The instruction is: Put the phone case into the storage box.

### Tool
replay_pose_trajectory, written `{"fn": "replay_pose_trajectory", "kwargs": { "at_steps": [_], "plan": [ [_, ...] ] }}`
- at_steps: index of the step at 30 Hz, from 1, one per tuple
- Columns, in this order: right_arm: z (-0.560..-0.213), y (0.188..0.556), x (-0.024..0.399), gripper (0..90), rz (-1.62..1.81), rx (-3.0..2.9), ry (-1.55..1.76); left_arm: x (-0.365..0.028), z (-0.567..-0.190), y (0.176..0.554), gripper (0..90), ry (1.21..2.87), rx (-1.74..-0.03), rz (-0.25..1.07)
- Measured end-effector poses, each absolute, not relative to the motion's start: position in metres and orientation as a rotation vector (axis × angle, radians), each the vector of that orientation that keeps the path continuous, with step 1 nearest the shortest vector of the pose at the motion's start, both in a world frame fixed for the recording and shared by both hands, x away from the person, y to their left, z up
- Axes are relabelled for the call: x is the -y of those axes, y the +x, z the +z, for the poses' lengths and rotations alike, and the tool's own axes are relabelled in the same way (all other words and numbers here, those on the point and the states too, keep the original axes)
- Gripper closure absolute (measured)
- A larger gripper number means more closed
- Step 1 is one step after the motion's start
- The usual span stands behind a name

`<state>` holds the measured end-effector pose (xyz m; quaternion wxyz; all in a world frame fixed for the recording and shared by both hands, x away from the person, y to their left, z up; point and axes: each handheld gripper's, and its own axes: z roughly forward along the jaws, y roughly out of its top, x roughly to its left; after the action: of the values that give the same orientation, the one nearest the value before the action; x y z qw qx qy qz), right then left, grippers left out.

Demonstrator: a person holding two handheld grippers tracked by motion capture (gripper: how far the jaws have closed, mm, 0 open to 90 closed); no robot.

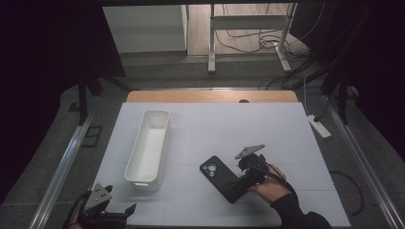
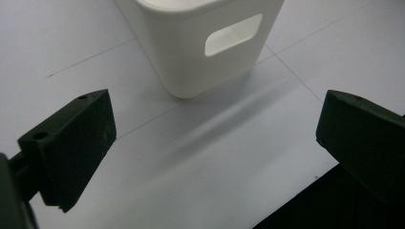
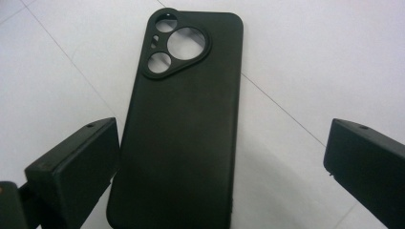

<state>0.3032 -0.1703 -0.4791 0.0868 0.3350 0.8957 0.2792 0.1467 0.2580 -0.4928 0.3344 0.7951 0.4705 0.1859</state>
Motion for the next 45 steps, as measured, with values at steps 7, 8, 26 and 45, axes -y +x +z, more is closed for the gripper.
{"fn": "replay_pose_trajectory", "kwargs": {
  "at_steps": [7, 8, 26, 45],
  "plan": [
    [-0.483, 0.3, 0.156, 0.0, 0.803, -2.678, 1.0, -0.258, -0.493, 0.147, 0.6, 2.078, -1.226, 0.485],
    [-0.484, 0.3, 0.155, 0.0, 0.808, -2.682, 1.005, -0.258, -0.493, 0.147, 0.6, 2.078, -1.226, 0.485],
    [-0.498, 0.298, 0.145, 0.0, 0.78, -2.691, 1.007, -0.257, -0.493, 0.146, 0.6, 2.08, -1.225, 0.487],
    [-0.522, 0.293, 0.138, 0.0, 0.629, -2.71, 0.963, -0.26, -0.492, 0.146, 0.0, 2.051, -1.229, 0.479]
  ]
}}
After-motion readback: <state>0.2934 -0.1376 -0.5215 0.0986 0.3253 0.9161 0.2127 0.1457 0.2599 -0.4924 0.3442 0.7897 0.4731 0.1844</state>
